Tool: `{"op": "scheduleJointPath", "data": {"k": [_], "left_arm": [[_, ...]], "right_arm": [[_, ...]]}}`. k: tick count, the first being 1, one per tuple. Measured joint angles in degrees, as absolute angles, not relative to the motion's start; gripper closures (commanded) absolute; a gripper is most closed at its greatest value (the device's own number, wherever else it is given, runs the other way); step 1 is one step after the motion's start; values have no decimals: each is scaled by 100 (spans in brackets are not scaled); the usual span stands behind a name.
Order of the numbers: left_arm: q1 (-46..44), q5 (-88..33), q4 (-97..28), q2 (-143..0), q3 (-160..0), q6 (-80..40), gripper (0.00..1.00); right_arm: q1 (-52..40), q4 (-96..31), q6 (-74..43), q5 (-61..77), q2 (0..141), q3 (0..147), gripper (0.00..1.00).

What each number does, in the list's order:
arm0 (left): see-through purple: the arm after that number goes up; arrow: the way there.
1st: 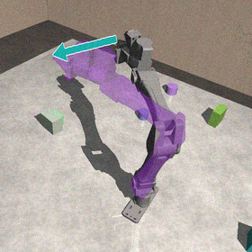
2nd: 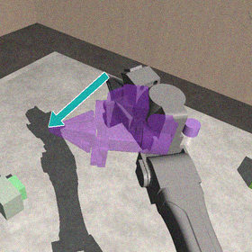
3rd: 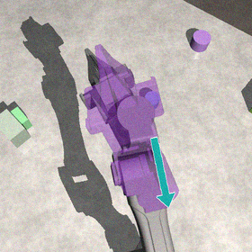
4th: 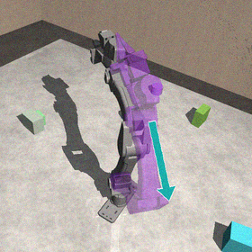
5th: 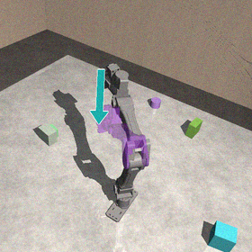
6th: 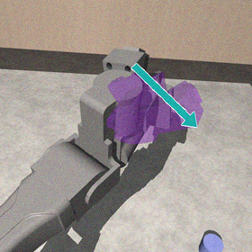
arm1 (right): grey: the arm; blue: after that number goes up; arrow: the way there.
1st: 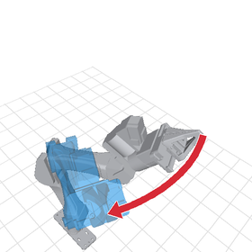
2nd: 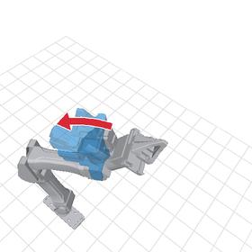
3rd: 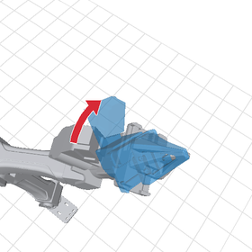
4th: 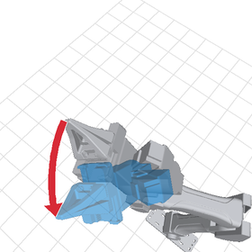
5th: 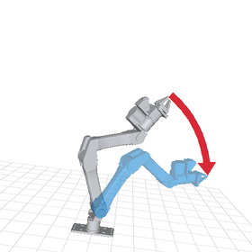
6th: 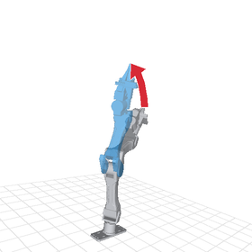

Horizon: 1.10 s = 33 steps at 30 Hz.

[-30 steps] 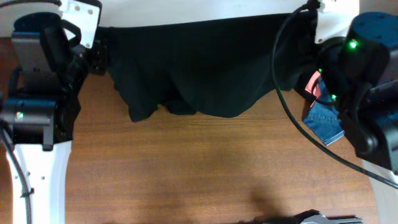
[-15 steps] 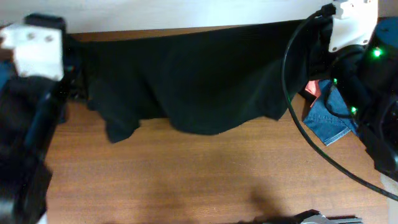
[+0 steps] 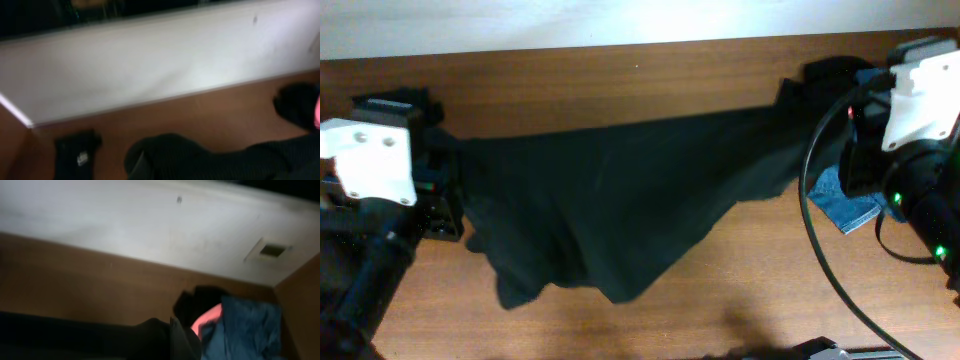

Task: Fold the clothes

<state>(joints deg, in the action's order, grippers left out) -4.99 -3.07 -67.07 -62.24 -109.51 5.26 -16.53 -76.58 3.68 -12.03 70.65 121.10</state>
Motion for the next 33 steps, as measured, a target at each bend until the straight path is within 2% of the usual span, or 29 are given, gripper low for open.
{"op": "scheduleJointPath", "data": {"k": [11, 21, 26, 33], "left_arm": [[-502, 191, -7638, -6904, -10951, 220, 99], [-502, 349, -8167, -6694, -10951, -21, 99], [-499, 425, -8294, -6818, -10951, -54, 99], [-499, 569, -8025, -7793, -10951, -97, 99]], "right_arm": [[-1653, -8705, -355, -1100, 7229, 12112, 96], [-1653, -9686, -893, -989, 7240, 12114, 96], [-1653, -9697, -1002, -972, 7476, 12119, 96], [-1653, -9524, -1052, -996, 8361, 12123, 96]]}}
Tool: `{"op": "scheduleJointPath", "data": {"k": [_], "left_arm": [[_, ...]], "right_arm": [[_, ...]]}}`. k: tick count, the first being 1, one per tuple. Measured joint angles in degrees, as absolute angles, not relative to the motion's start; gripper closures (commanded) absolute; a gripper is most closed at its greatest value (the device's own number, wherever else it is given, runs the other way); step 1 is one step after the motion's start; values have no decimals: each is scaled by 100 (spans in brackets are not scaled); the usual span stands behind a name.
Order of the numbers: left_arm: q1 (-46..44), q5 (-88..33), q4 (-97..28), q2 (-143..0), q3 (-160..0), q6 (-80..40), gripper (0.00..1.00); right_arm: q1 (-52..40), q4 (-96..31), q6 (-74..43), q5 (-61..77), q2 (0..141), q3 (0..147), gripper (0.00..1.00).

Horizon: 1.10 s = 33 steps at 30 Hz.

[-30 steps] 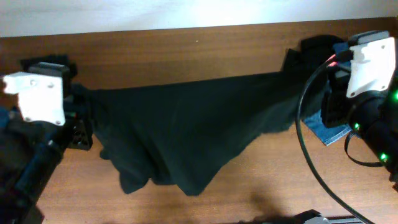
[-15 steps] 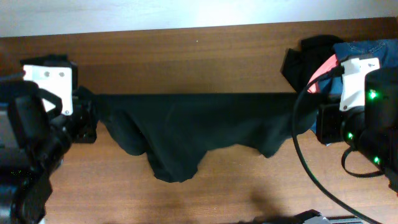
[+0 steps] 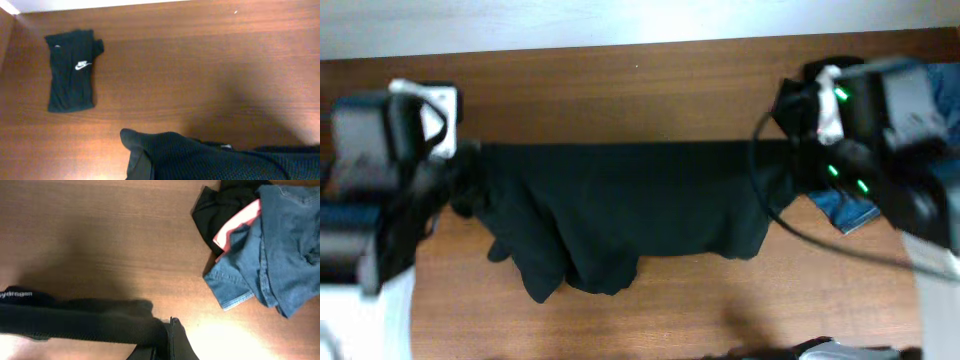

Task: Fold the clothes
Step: 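Lay the T-shirt flat on the table center and open both grippers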

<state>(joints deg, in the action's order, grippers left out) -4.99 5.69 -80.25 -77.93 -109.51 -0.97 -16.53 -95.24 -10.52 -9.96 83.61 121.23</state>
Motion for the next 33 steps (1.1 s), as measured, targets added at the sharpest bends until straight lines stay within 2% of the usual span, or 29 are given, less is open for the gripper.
{"op": "scheduleJointPath", "data": {"k": [10, 24, 33], "left_arm": [[-478, 670, -6556, -9323, -10951, -117, 99], [-480, 652, -4654, -11102, -10951, -117, 99], [-480, 582, -3682, -12092, -10951, -78, 99]], "right_arm": [[-1597, -8058, -1000, -1105, 9638, 12123, 96], [-860, -5933, -545, -1103, 11476, 12123, 96], [-854, -5242, -381, -1103, 12090, 12123, 96]]}}
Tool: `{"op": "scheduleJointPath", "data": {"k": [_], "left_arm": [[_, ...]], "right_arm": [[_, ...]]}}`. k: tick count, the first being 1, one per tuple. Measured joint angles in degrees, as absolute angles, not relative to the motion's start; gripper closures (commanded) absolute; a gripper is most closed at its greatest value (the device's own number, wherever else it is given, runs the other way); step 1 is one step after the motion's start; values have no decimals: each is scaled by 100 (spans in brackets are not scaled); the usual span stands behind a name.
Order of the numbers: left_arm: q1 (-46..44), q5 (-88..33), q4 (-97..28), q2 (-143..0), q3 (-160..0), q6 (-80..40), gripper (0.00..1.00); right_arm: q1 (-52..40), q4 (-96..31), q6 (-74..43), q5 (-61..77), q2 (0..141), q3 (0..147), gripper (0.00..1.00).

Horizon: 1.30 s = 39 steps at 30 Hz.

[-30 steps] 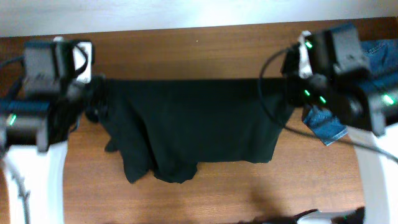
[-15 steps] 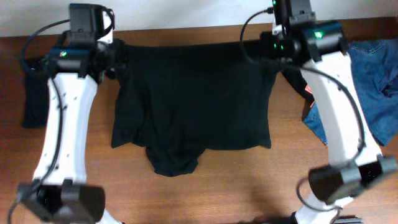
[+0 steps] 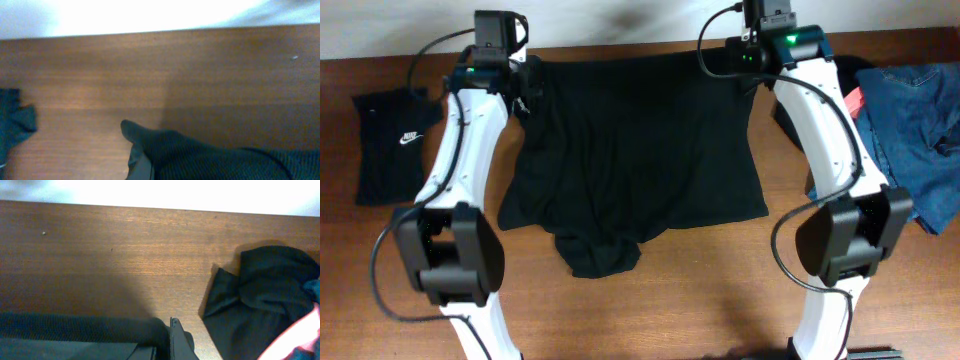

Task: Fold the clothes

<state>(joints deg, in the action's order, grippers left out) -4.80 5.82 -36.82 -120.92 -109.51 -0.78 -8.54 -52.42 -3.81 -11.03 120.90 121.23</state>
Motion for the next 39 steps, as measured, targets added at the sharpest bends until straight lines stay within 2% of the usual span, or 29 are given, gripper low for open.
{"op": "scheduleJointPath", "data": {"k": [4, 5, 6, 8, 9, 10, 11, 12, 15, 20, 22, 25, 29, 32, 34, 35, 37, 38, 39], "left_arm": [[-480, 582, -3352, -12468, -10951, 82, 98], [-480, 582, -3284, -12534, -10951, 130, 91], [-480, 582, -3214, -12591, -10951, 204, 75], [-478, 582, -3052, -12658, -10951, 314, 34], [-478, 585, -2936, -12667, -10951, 362, 7], [-478, 585, -2794, -12674, -10951, 392, 1], [-478, 582, -2633, -12676, -10951, 416, 1], [-475, 582, -2475, -12676, -10951, 443, 1], [-473, 582, -2165, -12676, -10967, 495, 1], [-469, 582, -2338, -12678, -11255, 582, 1], [-469, 582, -2596, -12676, -11441, 609, 1], [-478, 582, -3245, -12648, -11642, 609, 9], [-513, 489, -4423, -12514, -11660, 395, 11], [-578, 248, -5242, -12394, -11660, 172, 25], [-639, 36, -5787, -12322, -11662, 73, 40], [-668, -45, -6029, -12298, -11668, 36, 51], [-725, -217, -6460, -12285, -11677, -16, 82], [-744, -314, -6678, -12285, -11679, -14, 92], [-755, -427, -6893, -12283, -11679, -25, 99]], "right_arm": [[-849, -4984, -364, -1105, 12348, 12123, 96], [-847, -4890, -362, -1105, 12407, 12123, 96], [-840, -4781, -353, -1105, 12475, 12123, 94], [-823, -4582, -373, -1103, 12591, 12123, 54], [-814, -4493, -336, -1111, 12648, 12123, 43], [-803, -4399, -322, -1116, 12691, 12123, 33], [-794, -4305, -316, -1127, 12742, 12123, 10], [-788, -4185, -314, -1131, 12779, 12123, 1], [-768, -3892, -217, -1153, 12855, 12123, 1], [-753, -3839, -58, -1170, 12857, 12123, 1], [-753, -4073, 3, -1168, 12857, 12123, 1], [-753, -4676, 8, -1149, 12853, 12127, 1], [-751, -5763, -150, -963, 12853, 12130, 2], [-733, -6501, -279, -685, 12829, 12130, 17], [-709, -6949, -364, -429, 12794, 12130, 23], [-694, -7188, -408, -294, 12759, 12130, 26], [-674, -7640, -412, -86, 12682, 12130, 41], [-672, -7839, -421, 5, 12632, 12130, 51], [-672, -8064, -434, 106, 12571, 12130, 68]]}}
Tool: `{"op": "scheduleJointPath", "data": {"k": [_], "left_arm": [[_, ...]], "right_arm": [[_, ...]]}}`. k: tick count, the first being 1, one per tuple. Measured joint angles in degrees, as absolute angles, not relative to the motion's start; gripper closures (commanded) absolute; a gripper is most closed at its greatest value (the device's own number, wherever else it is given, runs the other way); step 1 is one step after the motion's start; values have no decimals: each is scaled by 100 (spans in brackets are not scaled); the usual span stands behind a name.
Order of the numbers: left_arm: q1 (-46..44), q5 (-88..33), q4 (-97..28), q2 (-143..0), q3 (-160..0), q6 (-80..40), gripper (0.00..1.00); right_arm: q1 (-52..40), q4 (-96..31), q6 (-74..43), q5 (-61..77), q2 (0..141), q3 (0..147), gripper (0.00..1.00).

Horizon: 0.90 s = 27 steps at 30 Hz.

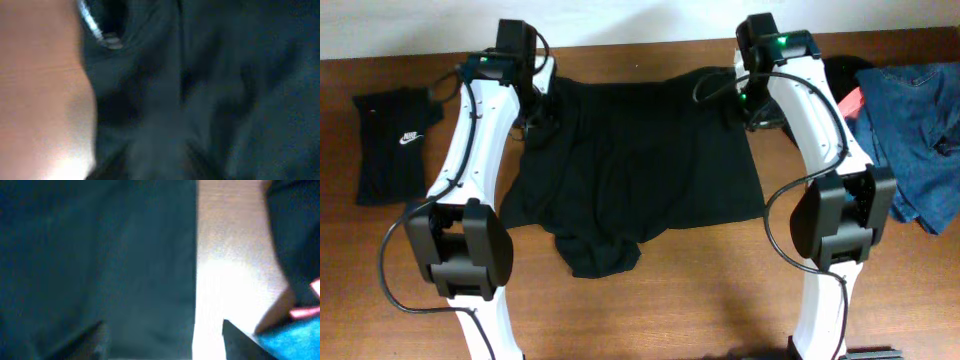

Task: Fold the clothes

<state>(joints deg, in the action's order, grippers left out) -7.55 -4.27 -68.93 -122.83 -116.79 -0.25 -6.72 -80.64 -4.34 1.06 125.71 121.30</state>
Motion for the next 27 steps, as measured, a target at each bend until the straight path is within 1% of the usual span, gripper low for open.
{"op": "scheduleJointPath", "data": {"k": [1, 2, 7, 13, 27], "left_arm": [[-760, -550, -7089, -12280, -11679, -43, 99], [-757, -698, -7262, -12276, -11679, -47, 99], [-770, -1306, -8254, -12226, -11679, -51, 99], [-915, -1343, -8914, -12197, -11679, -49, 99], [-1028, -502, -9378, -12123, -11679, -419, 99]], "right_arm": [[-672, -8239, -425, 163, 12521, 12130, 86], [-672, -8433, -427, 231, 12451, 12130, 96], [-672, -9137, -456, 373, 12195, 12130, 96], [-690, -9258, -272, 598, 12173, 11963, 96], [-926, -9172, 32, 941, 12175, 11253, 96]]}}
